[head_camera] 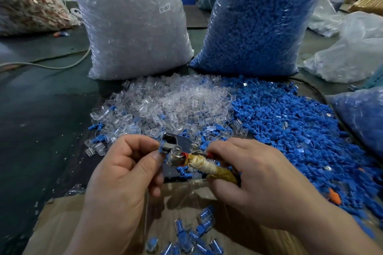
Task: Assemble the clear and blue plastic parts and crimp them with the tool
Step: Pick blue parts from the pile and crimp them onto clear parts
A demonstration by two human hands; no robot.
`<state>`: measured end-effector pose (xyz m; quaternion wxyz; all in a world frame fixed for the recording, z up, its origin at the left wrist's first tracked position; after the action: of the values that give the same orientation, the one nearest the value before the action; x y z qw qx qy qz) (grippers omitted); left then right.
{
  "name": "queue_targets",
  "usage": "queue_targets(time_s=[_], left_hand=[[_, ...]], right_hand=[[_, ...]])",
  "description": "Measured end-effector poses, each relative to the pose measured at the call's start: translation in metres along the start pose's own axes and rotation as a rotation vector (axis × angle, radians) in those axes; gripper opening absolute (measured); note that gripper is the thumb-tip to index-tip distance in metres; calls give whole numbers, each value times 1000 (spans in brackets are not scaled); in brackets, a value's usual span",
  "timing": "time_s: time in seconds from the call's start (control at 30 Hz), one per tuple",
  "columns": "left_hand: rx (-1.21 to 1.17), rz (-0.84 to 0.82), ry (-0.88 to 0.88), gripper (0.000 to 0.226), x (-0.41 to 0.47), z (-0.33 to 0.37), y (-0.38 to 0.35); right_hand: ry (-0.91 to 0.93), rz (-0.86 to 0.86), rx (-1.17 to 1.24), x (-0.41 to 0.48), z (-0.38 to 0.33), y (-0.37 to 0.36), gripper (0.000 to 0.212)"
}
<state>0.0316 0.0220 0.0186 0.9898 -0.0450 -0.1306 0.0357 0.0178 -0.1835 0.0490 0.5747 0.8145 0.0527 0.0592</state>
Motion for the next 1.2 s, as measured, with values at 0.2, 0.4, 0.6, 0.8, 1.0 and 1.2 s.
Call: queue_targets(time_s=[0.2, 0.4, 0.6, 0.8, 1.0, 1.2], left_hand=[[46, 60, -15, 39, 2, -2, 3], [181, -133, 147, 27, -3, -9, 3], [299, -145, 158, 25, -6, -9, -4], [395, -144, 74, 18, -12, -9, -9], [503, -183, -137, 10, -19, -1, -12], [363, -218, -14, 45, -11, 1, -5]], right_hand=[[-78, 51, 12, -4, 5, -3, 40], [-287, 134, -204, 10, 19, -7, 69], [-307, 54, -272, 20, 20, -10, 73], [-32, 305, -88, 3, -13, -11, 39], [138, 228, -74, 1, -25, -20, 15], [196, 247, -9, -1, -26, -17, 18]])
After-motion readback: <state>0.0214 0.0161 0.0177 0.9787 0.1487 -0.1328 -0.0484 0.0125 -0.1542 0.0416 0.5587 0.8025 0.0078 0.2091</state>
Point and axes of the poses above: each hand's wrist, its own x-axis towards the middle knuckle, its own y-axis out of the back of the hand, z = x × y, the point moved 1 cm from there along x, towards the middle knuckle, and after that the axes turned 12 degrees about -y, right-handed, at the moved point
